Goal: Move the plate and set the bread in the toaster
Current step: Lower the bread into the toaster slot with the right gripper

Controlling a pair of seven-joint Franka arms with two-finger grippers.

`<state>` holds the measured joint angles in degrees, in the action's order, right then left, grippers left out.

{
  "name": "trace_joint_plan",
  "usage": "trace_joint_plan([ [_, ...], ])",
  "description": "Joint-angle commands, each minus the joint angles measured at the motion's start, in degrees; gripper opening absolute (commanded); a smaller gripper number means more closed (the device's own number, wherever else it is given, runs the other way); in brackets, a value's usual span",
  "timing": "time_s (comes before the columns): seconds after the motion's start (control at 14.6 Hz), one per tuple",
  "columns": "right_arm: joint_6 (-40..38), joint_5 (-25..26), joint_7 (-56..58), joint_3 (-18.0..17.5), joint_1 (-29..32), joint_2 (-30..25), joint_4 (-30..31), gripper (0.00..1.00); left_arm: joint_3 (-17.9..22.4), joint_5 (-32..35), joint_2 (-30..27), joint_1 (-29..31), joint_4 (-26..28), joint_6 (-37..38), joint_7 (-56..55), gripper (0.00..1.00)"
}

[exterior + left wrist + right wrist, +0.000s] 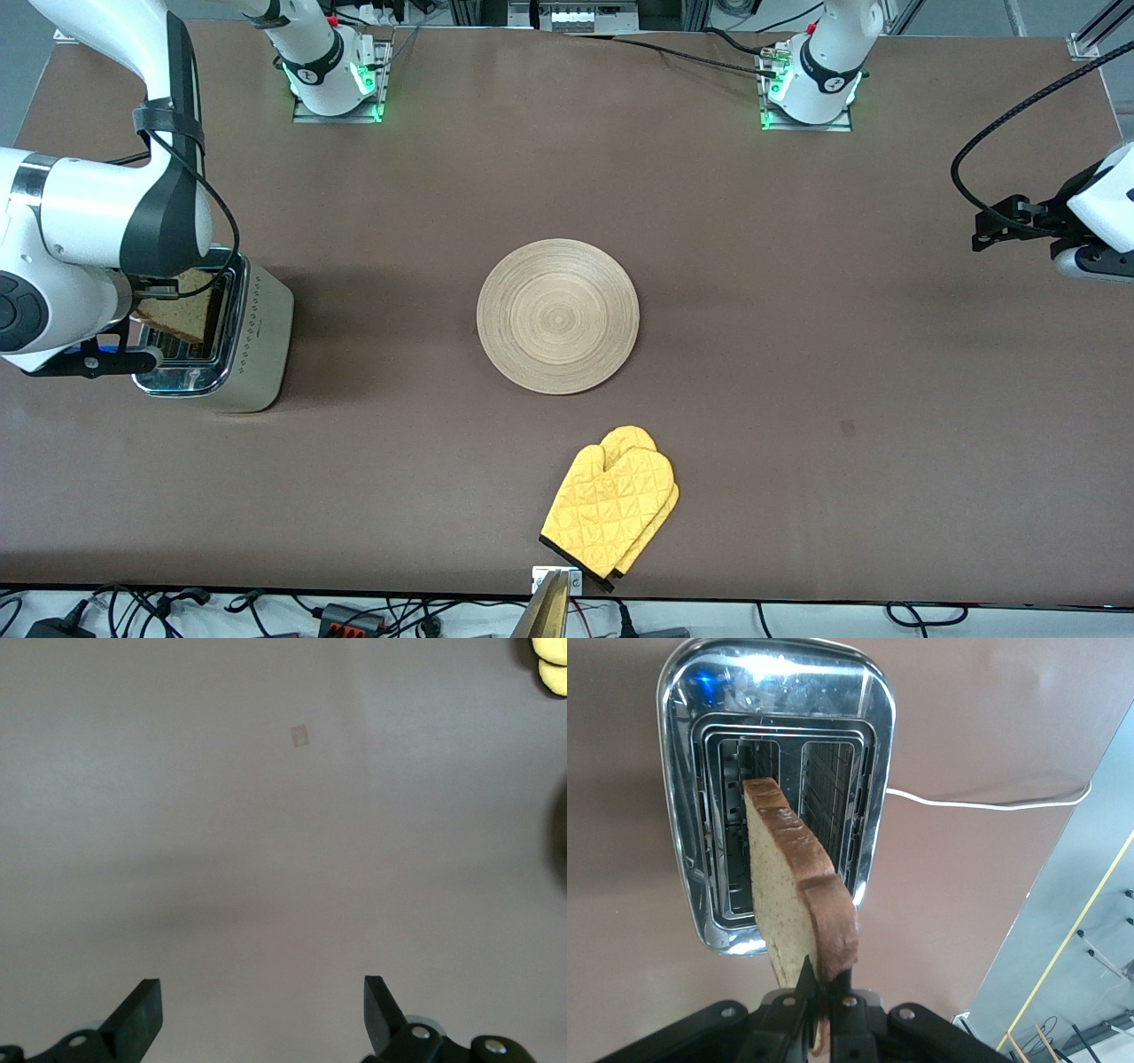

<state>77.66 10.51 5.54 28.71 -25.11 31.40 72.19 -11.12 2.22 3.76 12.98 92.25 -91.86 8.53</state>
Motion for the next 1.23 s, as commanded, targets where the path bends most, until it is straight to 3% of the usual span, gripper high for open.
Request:
trace_joint_plan([
  [0.0,-0.23,0.12,1.23,-0.14,0.06,0.86,-1.00,0.00,2.66,-0.37,-2.52,-2.68,1.61,-0.25,-0.35,1.00],
  [0.41,0.47,-2.86,0.79,-0.23,-0.29,1.65,-0.21,0.00,3.56,-0.20,-4.36,-3.31,3.10,-5.53,-0.35,1.00],
  [0.62,1.26,-4.27,0.70,-0.23,-0.02,2.18,0.14,0.00,3.56,-1.42,-8.41,-2.69,9.60,-6.14,-0.97,1.00],
  [1.16,3.46,-7.96,0.26,-0.14,1.65,2.44,1.46,0.00,2.85,-4.07,-8.15,-2.78,9.35,-5.70,-5.89,1.00],
])
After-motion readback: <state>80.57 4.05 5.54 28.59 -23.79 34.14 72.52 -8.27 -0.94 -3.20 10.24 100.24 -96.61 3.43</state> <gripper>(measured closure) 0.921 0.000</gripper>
